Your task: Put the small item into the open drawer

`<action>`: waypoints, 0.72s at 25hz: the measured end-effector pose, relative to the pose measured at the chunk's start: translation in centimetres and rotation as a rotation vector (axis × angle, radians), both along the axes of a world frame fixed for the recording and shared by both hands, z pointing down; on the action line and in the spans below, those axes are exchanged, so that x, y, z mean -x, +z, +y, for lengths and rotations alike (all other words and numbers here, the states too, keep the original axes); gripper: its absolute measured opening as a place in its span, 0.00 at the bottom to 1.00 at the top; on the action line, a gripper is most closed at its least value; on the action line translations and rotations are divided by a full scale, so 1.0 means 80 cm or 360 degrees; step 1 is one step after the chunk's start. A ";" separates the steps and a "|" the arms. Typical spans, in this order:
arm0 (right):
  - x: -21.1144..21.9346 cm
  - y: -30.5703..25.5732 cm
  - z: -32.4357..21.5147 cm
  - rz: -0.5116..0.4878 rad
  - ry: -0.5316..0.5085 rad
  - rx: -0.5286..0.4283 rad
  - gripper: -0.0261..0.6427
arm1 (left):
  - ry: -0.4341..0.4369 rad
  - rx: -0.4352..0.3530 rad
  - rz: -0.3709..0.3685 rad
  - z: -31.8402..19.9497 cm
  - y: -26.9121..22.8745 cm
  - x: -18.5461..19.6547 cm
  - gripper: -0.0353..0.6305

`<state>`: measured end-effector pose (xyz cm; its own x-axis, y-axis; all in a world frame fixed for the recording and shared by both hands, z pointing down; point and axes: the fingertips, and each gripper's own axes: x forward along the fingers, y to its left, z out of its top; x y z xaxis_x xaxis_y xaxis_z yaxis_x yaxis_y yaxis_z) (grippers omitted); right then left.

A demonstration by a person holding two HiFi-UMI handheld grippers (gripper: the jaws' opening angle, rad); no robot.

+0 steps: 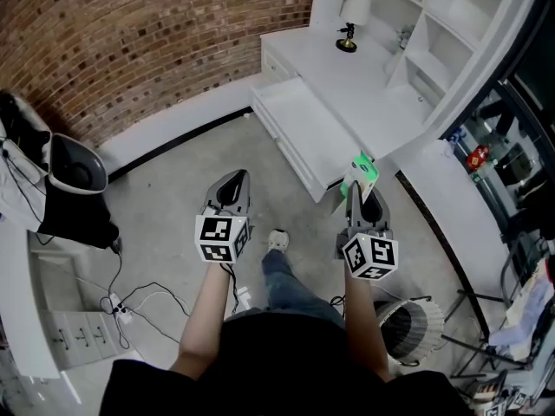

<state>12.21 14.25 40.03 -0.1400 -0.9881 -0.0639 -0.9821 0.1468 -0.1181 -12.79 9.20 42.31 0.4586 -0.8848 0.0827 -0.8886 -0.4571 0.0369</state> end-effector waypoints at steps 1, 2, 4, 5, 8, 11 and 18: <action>-0.003 0.004 -0.018 -0.0002 0.0003 0.0008 0.17 | -0.0003 0.0005 -0.0002 -0.017 0.003 -0.001 0.09; -0.006 0.009 -0.037 -0.0005 0.0006 0.0019 0.17 | -0.0005 0.0015 -0.0004 -0.036 0.008 -0.003 0.09; -0.010 0.020 -0.080 -0.0014 0.0007 0.0044 0.17 | -0.0010 0.0050 0.0001 -0.076 0.020 -0.004 0.09; -0.012 0.025 -0.102 -0.0019 0.0010 0.0056 0.17 | -0.0013 0.0069 0.0005 -0.098 0.025 -0.004 0.09; -0.018 0.035 -0.174 -0.0012 0.0028 0.0077 0.17 | -0.0018 0.0074 -0.0046 -0.172 0.033 -0.007 0.09; -0.021 0.037 -0.267 0.0065 0.0010 0.0108 0.17 | -0.0027 0.0050 -0.0053 -0.267 0.023 -0.012 0.09; -0.049 0.042 -0.447 0.0050 0.0025 0.0240 0.17 | 0.0020 0.0137 -0.0070 -0.450 0.020 -0.047 0.09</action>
<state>16.10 -21.49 43.42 -0.1244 -0.9882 0.0895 -0.9876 0.1146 -0.1071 -9.03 -26.78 43.93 0.4641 -0.8676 0.1784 -0.8843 -0.4653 0.0377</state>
